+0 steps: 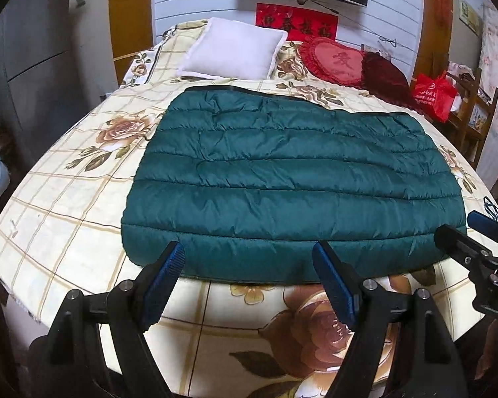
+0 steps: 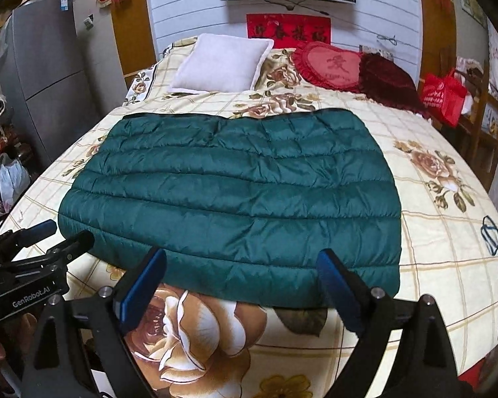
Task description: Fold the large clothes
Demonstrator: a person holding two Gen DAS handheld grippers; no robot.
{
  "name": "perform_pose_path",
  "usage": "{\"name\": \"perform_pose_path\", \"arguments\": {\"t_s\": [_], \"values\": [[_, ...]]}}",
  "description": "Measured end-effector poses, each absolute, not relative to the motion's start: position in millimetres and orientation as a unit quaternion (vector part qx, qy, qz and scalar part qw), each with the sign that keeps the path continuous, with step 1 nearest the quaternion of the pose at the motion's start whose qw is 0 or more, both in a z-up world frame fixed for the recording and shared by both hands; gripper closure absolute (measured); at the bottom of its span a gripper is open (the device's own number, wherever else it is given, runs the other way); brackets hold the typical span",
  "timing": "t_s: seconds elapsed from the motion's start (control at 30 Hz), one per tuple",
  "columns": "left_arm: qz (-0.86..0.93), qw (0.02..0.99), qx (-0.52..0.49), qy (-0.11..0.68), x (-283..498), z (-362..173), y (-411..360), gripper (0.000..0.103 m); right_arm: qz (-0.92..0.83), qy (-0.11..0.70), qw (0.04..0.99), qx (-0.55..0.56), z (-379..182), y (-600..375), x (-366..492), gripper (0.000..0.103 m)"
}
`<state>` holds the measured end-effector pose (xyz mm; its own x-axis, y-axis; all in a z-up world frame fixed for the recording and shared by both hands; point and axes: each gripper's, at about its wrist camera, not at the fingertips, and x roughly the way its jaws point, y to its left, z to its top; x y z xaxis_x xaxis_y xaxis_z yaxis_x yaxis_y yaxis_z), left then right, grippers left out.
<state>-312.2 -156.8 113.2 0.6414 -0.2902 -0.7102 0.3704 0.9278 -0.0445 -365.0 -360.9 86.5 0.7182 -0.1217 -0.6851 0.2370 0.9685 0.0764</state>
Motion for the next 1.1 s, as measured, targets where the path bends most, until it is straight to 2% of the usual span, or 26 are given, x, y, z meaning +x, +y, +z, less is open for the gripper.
{"name": "perform_pose_path", "arguments": {"t_s": [1.1], "values": [[-0.169, 0.914, 0.046, 0.365, -319, 116, -145, 0.041, -0.093, 0.361, 0.925, 0.079, 86, -351, -364, 0.008]]}}
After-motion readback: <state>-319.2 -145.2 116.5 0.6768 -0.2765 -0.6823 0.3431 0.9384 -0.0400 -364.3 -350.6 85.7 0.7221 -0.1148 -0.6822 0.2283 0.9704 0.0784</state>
